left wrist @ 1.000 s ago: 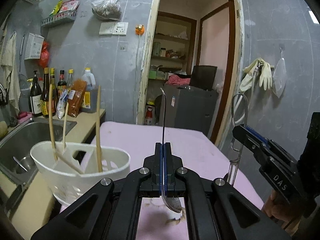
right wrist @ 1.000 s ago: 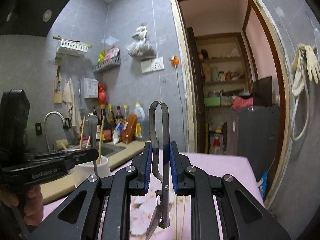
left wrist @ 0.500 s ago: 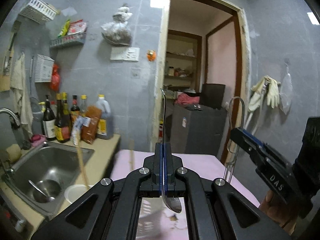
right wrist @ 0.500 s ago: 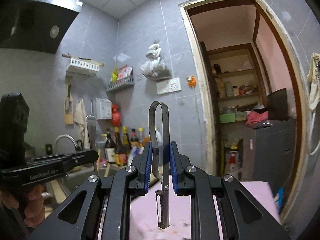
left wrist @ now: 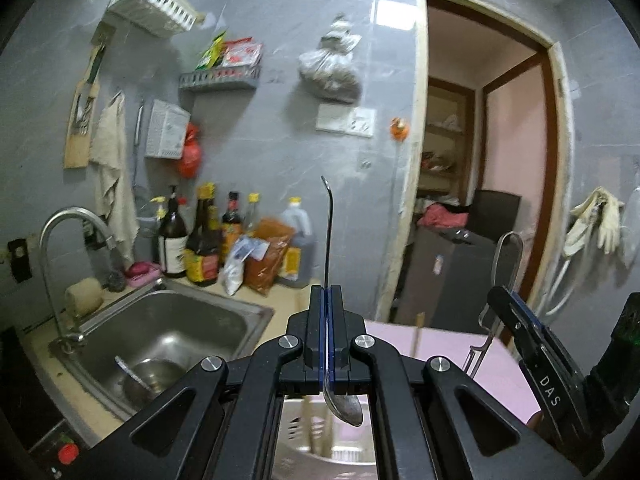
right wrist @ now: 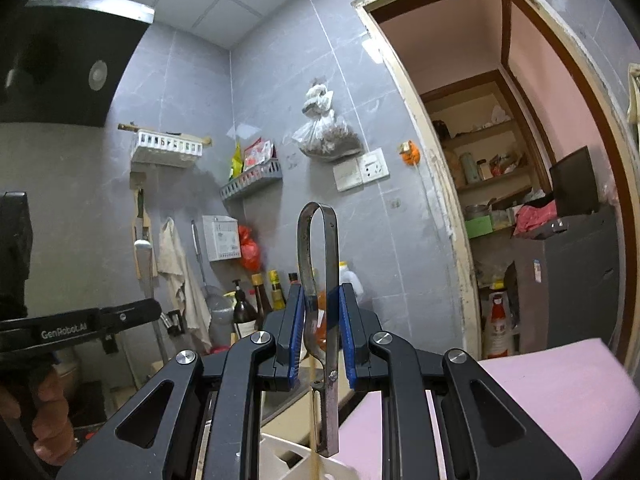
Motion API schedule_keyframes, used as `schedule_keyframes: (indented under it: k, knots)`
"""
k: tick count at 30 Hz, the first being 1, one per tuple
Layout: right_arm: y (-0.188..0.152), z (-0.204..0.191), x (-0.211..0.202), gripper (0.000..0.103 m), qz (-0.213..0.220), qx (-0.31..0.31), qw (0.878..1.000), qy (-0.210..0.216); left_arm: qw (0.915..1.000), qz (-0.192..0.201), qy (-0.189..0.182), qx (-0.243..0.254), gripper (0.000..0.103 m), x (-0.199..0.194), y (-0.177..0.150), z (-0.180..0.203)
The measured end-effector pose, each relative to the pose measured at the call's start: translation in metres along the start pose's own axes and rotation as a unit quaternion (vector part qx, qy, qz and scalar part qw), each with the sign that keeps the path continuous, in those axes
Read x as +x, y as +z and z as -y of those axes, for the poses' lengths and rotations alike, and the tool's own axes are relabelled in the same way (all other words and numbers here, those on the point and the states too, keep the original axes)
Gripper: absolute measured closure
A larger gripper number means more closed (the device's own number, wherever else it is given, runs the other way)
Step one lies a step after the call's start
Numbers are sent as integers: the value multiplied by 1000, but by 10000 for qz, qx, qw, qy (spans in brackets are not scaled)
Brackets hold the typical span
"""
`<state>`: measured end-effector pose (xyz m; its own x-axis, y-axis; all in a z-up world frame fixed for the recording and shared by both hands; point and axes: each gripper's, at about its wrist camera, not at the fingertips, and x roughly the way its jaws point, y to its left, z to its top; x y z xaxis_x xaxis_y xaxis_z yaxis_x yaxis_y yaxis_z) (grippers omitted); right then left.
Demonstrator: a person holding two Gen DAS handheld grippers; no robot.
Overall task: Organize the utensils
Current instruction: 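Lift the spoon and tongs, carry both into the white caddy and open both tools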
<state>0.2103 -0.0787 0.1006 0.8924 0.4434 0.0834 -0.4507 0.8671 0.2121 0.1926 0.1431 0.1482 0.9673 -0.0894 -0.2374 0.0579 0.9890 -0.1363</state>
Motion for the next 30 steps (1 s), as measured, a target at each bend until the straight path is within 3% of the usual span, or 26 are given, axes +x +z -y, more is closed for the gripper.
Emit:
schedule_keyframes:
  k: [4, 11, 20, 26, 30]
  knots:
    - [-17, -8, 13, 88, -120, -151, 9998, 10, 9993, -241, 265, 79, 103, 16, -15, -5]
    - [-43, -14, 23, 88, -305, -315, 9990, 70, 9959, -797, 334, 269, 103, 46, -49, -1]
    - [-60, -14, 22, 88, -635, -420, 9971, 5, 9937, -1112, -100, 48, 102, 57, -70, -5]
    - [-65, -7, 19, 87, -922, -302, 9953, -15, 9912, -1190, -420, -406, 97, 53, -71, -9]
    - [-62, -5, 15, 83, -988, -270, 9947, -14, 9916, -1017, -525, -607, 81, 44, -67, -11]
